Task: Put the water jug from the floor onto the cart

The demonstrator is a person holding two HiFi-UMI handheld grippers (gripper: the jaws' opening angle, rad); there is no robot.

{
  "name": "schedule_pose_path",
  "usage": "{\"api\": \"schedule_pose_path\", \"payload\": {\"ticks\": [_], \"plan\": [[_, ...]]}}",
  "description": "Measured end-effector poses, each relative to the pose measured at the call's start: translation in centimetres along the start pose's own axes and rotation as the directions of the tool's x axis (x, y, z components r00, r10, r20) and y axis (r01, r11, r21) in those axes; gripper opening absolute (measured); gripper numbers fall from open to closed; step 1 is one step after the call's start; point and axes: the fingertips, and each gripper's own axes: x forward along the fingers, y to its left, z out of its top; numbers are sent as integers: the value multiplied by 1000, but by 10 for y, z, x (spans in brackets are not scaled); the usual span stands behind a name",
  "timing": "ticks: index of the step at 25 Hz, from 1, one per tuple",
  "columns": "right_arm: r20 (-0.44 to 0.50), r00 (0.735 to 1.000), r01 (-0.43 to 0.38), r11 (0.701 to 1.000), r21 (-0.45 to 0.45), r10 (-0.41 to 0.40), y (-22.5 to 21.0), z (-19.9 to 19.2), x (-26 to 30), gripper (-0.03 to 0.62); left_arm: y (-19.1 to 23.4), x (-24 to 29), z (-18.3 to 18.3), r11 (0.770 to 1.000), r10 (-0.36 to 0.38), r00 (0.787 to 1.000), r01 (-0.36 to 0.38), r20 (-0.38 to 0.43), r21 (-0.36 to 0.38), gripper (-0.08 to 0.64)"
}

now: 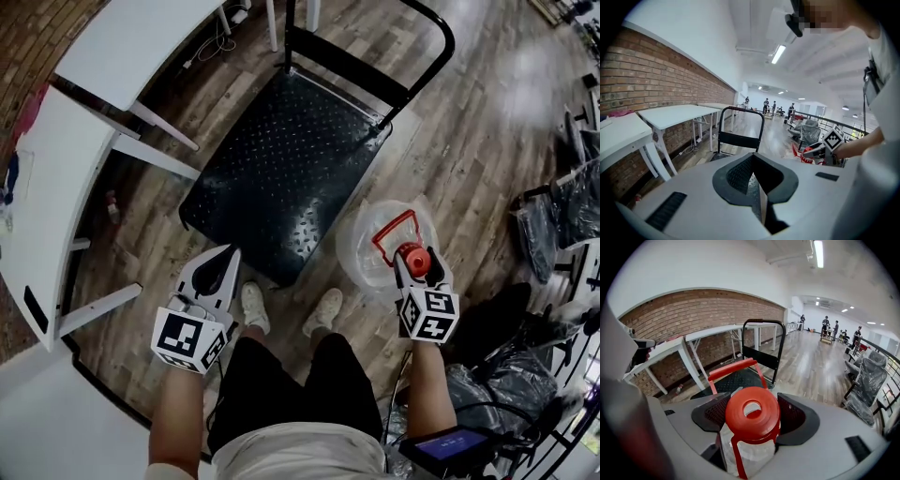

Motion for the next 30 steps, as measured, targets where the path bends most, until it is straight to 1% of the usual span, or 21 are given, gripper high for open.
{"api": "schedule_pose_path", "payload": {"ticks": [5, 9, 14, 18, 24, 27, 30], "plan": [[7, 998, -64, 997, -31, 64, 43, 28, 9, 318, 42, -33, -1, 996, 80, 997, -80, 10, -30, 0], [8, 991, -135, 988, -73, 136, 93, 46, 26, 318, 74, -63, -10, 989, 136, 991, -135, 13, -63, 0], [-2, 977, -213, 970, -115, 214, 156, 57, 51, 318, 107, -96, -27, 976, 191, 982, -190, 6, -104, 0], [-25, 964, -264, 953, -148, 263, 200, 55, 76, 318, 128, -121, -43, 963, 232, 973, -231, -9, -137, 0], [-74, 954, -298, 938, -179, 289, 253, 44, 105, 318, 155, -149, -61, 949, 266, 964, -265, -18, -172, 0], [-109, 949, -313, 927, -207, 296, 273, 36, 115, 318, 162, -158, -67, 944, 273, 962, -271, -17, -189, 0], [-140, 944, -325, 915, -240, 299, 288, 27, 121, 318, 165, -164, -71, 945, 266, 964, -265, -18, -192, 0]]}}
